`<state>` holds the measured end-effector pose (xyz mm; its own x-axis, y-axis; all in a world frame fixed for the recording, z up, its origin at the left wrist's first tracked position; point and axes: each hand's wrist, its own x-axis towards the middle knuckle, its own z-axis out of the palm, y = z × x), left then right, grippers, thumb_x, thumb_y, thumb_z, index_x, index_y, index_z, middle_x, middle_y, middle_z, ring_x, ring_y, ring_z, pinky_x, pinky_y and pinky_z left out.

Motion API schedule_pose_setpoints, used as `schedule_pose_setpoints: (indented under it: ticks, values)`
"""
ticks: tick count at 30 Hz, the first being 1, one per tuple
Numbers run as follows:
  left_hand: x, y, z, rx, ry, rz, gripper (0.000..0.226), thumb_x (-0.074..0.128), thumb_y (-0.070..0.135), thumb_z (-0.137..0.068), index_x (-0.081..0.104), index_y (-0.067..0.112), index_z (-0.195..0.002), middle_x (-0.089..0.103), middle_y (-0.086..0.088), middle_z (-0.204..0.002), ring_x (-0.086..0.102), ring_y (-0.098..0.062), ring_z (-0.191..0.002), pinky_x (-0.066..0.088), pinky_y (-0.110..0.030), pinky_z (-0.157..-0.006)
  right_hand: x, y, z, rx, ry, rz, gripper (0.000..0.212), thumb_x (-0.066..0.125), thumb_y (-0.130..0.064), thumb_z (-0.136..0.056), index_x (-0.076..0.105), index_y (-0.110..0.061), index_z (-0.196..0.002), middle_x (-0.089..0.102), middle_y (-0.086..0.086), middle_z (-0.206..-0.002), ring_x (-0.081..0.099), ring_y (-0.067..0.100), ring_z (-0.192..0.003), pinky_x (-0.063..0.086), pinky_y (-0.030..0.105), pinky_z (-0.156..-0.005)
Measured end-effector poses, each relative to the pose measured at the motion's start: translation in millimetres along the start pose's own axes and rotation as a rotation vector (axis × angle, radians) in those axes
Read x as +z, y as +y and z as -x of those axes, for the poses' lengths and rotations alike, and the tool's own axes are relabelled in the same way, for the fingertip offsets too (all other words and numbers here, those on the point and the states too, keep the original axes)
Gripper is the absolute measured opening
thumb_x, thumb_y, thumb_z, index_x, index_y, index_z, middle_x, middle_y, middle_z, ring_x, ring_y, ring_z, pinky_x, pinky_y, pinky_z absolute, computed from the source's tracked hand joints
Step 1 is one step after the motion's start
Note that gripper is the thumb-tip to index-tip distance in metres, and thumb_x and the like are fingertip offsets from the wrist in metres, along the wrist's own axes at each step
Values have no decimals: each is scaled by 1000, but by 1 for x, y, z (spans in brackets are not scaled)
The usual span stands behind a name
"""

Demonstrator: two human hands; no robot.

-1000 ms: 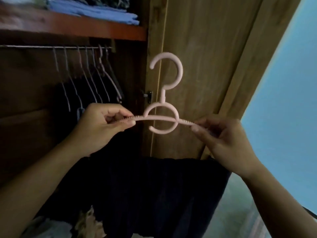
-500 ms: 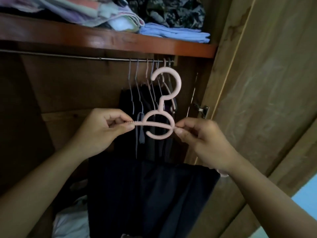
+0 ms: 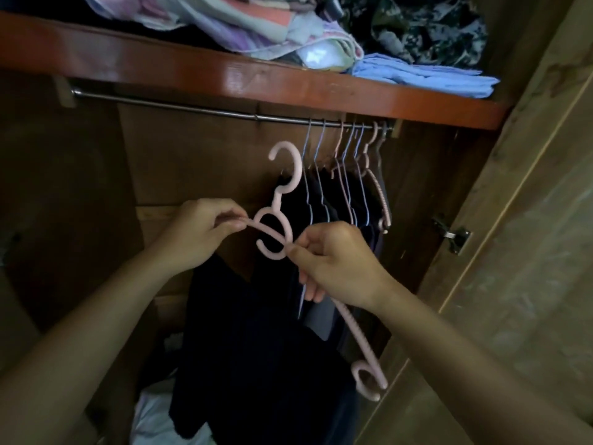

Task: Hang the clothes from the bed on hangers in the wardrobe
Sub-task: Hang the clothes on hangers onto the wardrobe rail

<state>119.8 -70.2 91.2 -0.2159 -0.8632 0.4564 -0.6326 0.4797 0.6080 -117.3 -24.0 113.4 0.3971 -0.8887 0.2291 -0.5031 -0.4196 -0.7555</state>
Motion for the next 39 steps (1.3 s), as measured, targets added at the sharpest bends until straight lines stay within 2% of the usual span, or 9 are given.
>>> schedule_pose_setpoints:
  ticks: [6, 10, 16, 24, 27, 29, 32, 36, 39]
  values:
    - [5, -25, -27, -124, 71, -64, 17, 66, 12, -91, 69, 19, -106, 69, 8, -98, 62, 0, -92, 42, -10, -74, 34, 0, -55, 67, 108, -91, 26, 60, -12, -98, 63, 2, -75, 65, 9, -53, 63, 19, -40, 49, 25, -38]
    - [2, -29, -39, -161, 108, -81, 33, 69, 17, -90, 62, 22, -122, 64, 11, -109, 57, -4, -100, 41, -21, -81, 44, 2, -89, 134, 226, -173, 29, 62, -10, -94, 63, 2, -67, 62, 8, -50, 57, 14, -35, 46, 23, -38]
    - [1, -33, -51, -156, 90, -78, 41, 69, 20, -90, 58, 22, -130, 57, 14, -110, 58, -9, -107, 43, -25, -82, 43, 17, -137, 193, 394, -276, 38, 61, -10, -93, 61, -1, -56, 59, 7, -44, 56, 16, -35, 43, 21, -38]
    - [0, -33, -96, -144, 68, -283, 56, 64, 24, -94, 43, 20, -145, 56, -9, -133, 50, -26, -125, 38, -28, -95, 23, 41, -207, 227, 484, -328, 32, 64, -15, -92, 65, -3, -61, 60, 5, -44, 59, 17, -37, 45, 22, -40]
    - [-6, -38, -131, -87, 114, -505, 74, 66, 27, -91, 28, 16, -153, 31, -12, -157, 24, -29, -146, 25, -37, -118, 10, 49, -227, 224, 505, -318, 36, 62, -16, -93, 66, 0, -61, 59, 3, -41, 58, 14, -34, 45, 21, -38]
    - [-9, -45, -153, -81, 128, -648, 84, 66, 31, -90, 17, 13, -156, 11, -13, -163, 6, -29, -151, 15, -40, -121, 1, 53, -241, 214, 512, -307, 41, 60, -16, -95, 63, 0, -57, 57, 0, -37, 55, 11, -31, 43, 20, -35]
    - [-15, -55, -177, -114, 141, -736, 92, 66, 33, -90, 6, 11, -157, -3, -15, -164, -6, -30, -151, 8, -43, -122, -9, 61, -261, 174, 512, -286, 48, 58, -14, -96, 59, -5, -49, 56, 1, -36, 52, 12, -29, 40, 19, -35]
    - [-17, -61, -191, -135, 166, -762, 95, 66, 33, -90, 2, 12, -157, -5, -13, -164, -6, -29, -151, 3, -44, -122, -12, 77, -283, 195, 540, -332, 43, 59, -16, -96, 61, 0, -56, 59, 8, -43, 54, 14, -32, 41, 20, -35]
    - [-14, -62, -193, -166, 142, -750, 96, 65, 35, -91, 0, 12, -157, -7, -14, -164, -8, -29, -151, 3, -43, -122, -9, 88, -294, 264, 542, -420, 32, 63, -18, -96, 67, 12, -84, 66, 19, -65, 56, 12, -32, 42, 19, -34]
